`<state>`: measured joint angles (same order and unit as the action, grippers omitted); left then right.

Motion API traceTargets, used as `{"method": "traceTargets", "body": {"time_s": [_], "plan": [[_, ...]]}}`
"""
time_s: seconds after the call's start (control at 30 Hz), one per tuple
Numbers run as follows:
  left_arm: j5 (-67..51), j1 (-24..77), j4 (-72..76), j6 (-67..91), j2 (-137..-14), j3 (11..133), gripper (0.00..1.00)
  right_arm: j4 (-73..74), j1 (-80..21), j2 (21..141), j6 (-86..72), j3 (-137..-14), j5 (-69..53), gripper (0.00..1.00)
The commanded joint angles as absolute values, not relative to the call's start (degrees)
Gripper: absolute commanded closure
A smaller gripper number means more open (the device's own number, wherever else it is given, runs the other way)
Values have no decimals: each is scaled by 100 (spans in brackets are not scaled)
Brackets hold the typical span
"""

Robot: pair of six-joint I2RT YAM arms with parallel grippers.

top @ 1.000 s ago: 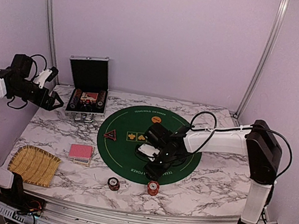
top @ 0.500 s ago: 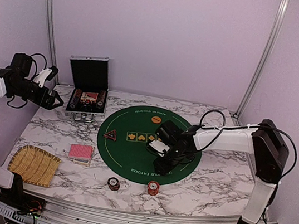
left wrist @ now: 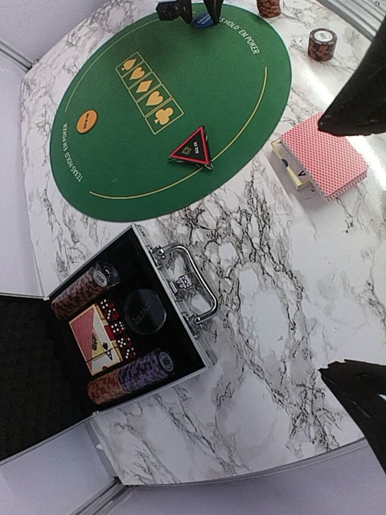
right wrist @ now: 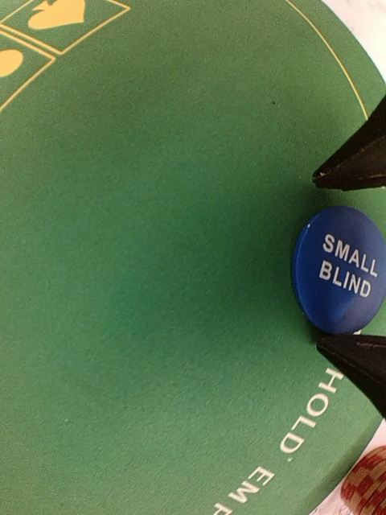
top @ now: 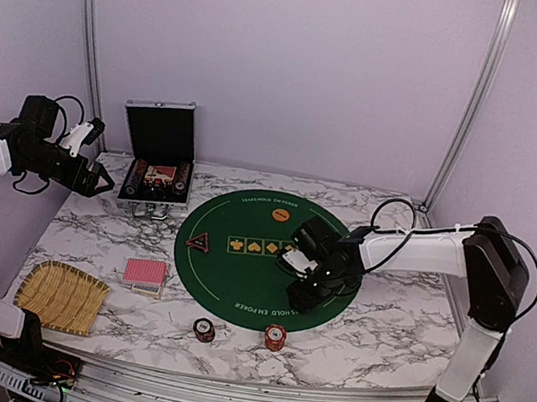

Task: Distribute texas hold em gaming equipment
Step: Move the small blind button to the small blind area, then pick up the pile of poker chips from the pile of poker chips.

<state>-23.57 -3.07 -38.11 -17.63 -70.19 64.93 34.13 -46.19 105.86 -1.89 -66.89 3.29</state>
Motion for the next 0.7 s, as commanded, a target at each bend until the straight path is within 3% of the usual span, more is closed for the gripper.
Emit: {"method": "traceTargets", "body": {"time_s": [0.0, 0.2, 0.53, 0.67], "plan": [[-2479, -333, -3962, -1846, -7062, 6682, 1, 3797, -4542, 10417, -318, -6758, 487, 36], [-2474, -327, -3960, -1861, -7041, 6680, 1, 4078, -4544, 10076, -414, -7061, 374, 20], [-2509, -334, -4020, -1846, -7071, 6794, 1, 4869, -5228, 9163, -451, -7486, -236, 3], [-2494, -334, -4042, -1863, -7083, 6828, 1, 5168, -5621, 9087, -457, -7555, -439, 1]]}}
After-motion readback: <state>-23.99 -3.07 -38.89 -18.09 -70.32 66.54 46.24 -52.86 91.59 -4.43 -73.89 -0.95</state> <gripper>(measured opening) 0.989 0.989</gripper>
